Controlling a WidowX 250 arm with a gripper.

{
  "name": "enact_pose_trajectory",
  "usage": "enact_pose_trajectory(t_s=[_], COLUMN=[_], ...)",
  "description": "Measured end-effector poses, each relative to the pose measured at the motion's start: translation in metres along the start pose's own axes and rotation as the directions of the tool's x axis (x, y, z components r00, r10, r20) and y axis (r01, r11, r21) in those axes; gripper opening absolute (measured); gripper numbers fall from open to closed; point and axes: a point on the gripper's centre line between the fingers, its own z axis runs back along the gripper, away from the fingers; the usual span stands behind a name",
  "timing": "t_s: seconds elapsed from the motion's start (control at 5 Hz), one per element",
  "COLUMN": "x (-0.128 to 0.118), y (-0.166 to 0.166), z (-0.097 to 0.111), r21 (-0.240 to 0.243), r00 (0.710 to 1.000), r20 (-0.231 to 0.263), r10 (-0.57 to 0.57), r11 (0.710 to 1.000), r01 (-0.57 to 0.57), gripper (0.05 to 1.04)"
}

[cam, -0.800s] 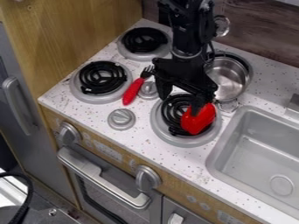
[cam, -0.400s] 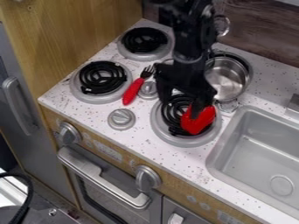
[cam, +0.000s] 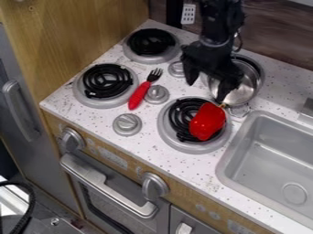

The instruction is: Move the silver pot to the front left burner

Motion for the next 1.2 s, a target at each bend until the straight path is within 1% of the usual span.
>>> enact_pose_trajectory(t_s=[0.2,0.4,0.6,0.8,1.0,1.2], x=[0.023,0.038,0.052,0.058,0.063,0.063], y=[0.003,0.006,0.016,0.024,0.029,0.036], z=[-0.008,-0.028,-0.056,-0.069,-0.086,-0.097], r21=[0.038,0.065,0.106,0.155,0.147,0.149], r00=[0.999,0.998,0.994,0.993,0.988,0.984], r20=[0.008,-0.011,-0.014,-0.023,-0.044,-0.053], r10=[0.040,0.066,0.104,0.115,0.149,0.172], r11=[0.998,0.996,0.989,0.982,0.979,0.975], r01=[-0.040,-0.065,-0.102,-0.110,-0.141,-0.162], gripper=[1.000,1.000,1.000,1.000,1.000,0.984])
